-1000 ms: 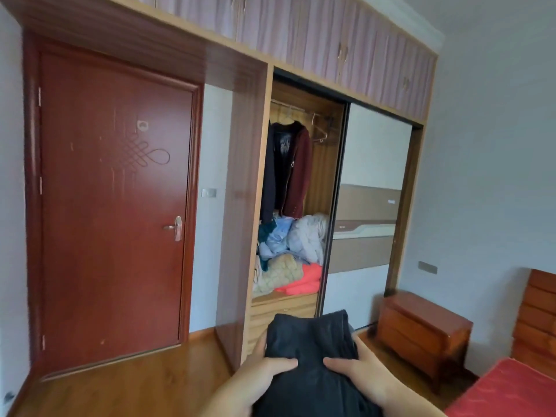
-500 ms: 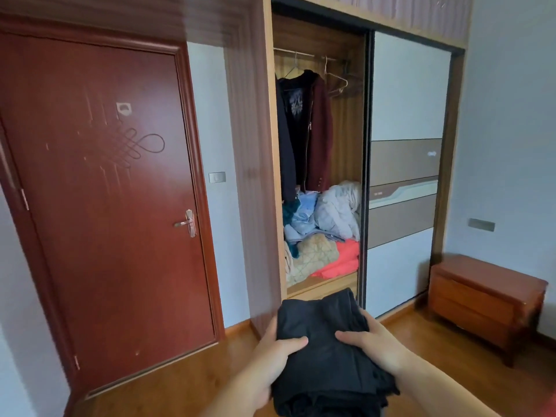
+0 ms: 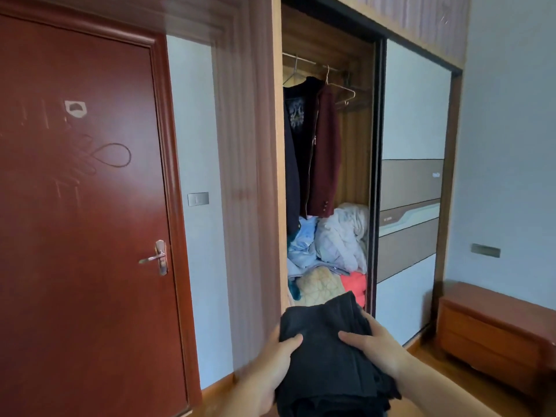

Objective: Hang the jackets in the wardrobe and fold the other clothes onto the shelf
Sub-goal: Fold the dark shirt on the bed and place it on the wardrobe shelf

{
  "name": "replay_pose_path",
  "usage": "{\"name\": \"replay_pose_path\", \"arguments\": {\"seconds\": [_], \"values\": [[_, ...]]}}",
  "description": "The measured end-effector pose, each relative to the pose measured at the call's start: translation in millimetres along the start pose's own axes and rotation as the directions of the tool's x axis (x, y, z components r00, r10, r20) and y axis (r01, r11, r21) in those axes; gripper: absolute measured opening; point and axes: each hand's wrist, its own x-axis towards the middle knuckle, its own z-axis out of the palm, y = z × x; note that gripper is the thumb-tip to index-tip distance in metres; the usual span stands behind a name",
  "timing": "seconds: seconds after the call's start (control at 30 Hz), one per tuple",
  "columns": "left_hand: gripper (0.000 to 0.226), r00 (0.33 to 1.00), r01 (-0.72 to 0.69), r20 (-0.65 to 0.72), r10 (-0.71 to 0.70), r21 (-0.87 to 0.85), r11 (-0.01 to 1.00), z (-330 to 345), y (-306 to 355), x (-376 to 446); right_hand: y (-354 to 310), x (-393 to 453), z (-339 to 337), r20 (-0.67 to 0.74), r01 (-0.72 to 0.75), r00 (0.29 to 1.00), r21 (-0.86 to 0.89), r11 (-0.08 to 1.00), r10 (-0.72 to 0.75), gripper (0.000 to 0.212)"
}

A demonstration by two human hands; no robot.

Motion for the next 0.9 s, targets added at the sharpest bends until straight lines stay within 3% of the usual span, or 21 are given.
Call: {"name": "replay_pose_path", "arguments": {"seconds": [0.17, 0.23, 0.3, 0.4, 0.57, 0.7, 0.8, 0.9], "values": [[0.034, 0.997, 0.018, 0.079, -0.017, -0.002, 1.0, -12, 5, 107, -9, 78, -1, -0.162, 0.02, 0.986, -0.096, 0.995, -0.036, 0.057], [0.038, 0.992, 0.035, 0.121, -0.035, 0.003, 0.999, -4, 8, 144, -17, 100, -11, -0.224, 0.025, 0.973, -0.113, 0.993, -0.049, 0.063], [0.026, 0.984, 0.039, 0.173, -0.045, 0.04, 0.998, 14, 13, 179, -22, 117, -30, -0.299, 0.028, 0.952, -0.13, 0.991, -0.066, 0.066], [0.033, 0.967, 0.036, 0.249, -0.058, 0.095, 0.995, 58, 17, 232, -22, 139, -73, -0.418, 0.027, 0.904, -0.146, 0.989, -0.087, 0.069], [0.029, 0.942, -0.084, 0.335, 0.035, 0.133, 0.988, 147, 20, 317, -8, 189, -159, -0.53, 0.041, 0.842, -0.129, 0.991, -0.104, 0.063], [0.015, 0.927, -0.117, 0.371, 0.058, 0.138, 0.984, 218, 34, 384, -11, 245, -238, -0.566, 0.103, 0.813, -0.099, 0.99, -0.141, 0.056], [0.036, 0.915, -0.123, 0.401, 0.045, 0.17, 0.978, 262, 45, 432, -14, 283, -290, -0.572, 0.085, 0.811, -0.093, 0.992, -0.123, 0.061], [0.033, 0.893, -0.104, 0.449, 0.017, 0.17, 0.98, 303, 55, 477, -15, 316, -336, -0.591, 0.067, 0.801, -0.075, 0.995, -0.098, 0.062]]}}
